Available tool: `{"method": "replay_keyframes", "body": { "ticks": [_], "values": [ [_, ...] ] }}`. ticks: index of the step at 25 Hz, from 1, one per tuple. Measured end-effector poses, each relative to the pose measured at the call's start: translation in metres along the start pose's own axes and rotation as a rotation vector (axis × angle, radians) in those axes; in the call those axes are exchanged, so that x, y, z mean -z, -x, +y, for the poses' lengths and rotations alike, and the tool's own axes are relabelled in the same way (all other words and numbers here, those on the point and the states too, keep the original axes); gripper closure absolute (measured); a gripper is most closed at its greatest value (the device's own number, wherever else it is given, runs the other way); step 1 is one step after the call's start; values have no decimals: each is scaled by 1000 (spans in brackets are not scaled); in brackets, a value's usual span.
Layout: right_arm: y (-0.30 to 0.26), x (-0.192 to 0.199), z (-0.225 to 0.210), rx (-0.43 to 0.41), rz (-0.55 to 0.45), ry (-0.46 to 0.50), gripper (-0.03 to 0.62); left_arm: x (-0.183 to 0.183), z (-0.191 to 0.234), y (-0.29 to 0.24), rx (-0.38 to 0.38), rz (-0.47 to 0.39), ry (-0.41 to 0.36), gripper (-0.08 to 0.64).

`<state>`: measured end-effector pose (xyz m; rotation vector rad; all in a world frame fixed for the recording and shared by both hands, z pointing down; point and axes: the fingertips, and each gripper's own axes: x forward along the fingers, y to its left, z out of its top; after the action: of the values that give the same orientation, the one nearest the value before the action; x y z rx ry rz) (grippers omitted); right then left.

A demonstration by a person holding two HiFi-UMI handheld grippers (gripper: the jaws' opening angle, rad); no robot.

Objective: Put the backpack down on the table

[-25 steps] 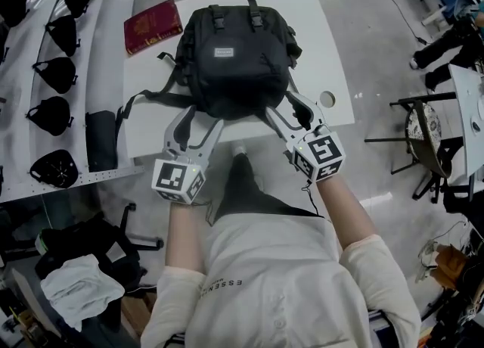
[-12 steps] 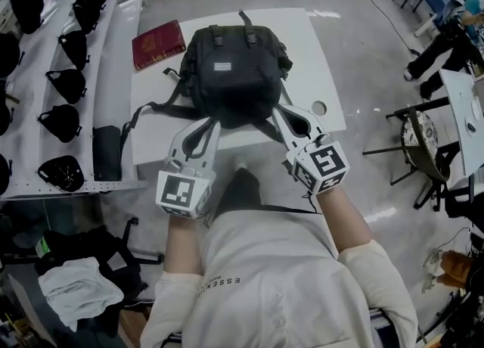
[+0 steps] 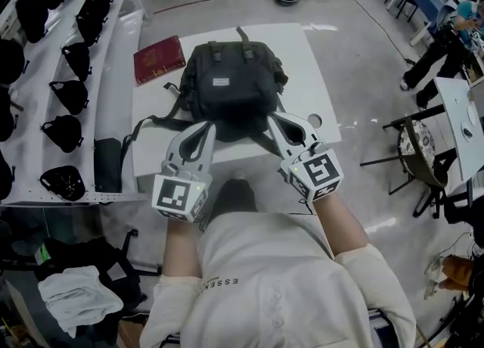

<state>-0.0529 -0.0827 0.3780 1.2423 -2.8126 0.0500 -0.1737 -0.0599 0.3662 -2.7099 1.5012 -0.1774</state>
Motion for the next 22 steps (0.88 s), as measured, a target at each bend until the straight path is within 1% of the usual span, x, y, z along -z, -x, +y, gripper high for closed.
{"method": "replay_keyframes", "body": {
  "ticks": [3, 7, 13, 18, 22],
  "values": [
    [-5, -5, 0, -6, -13, -7, 578, -4, 8, -1, -23, 1, 11, 557],
    [-10, -8, 6, -27, -17, 0, 578, -9, 12, -3, -6, 0, 19, 557],
    [-12, -11, 7, -54, -16, 14, 578, -9, 10, -8, -8, 14, 8, 557],
    [-10, -13, 1, -51, -18, 22, 578, -12, 6, -11, -6, 22, 12, 557],
    [-12, -12, -1, -57, -15, 21, 578, -13, 7, -12, -22, 28, 15, 557]
  ]
}}
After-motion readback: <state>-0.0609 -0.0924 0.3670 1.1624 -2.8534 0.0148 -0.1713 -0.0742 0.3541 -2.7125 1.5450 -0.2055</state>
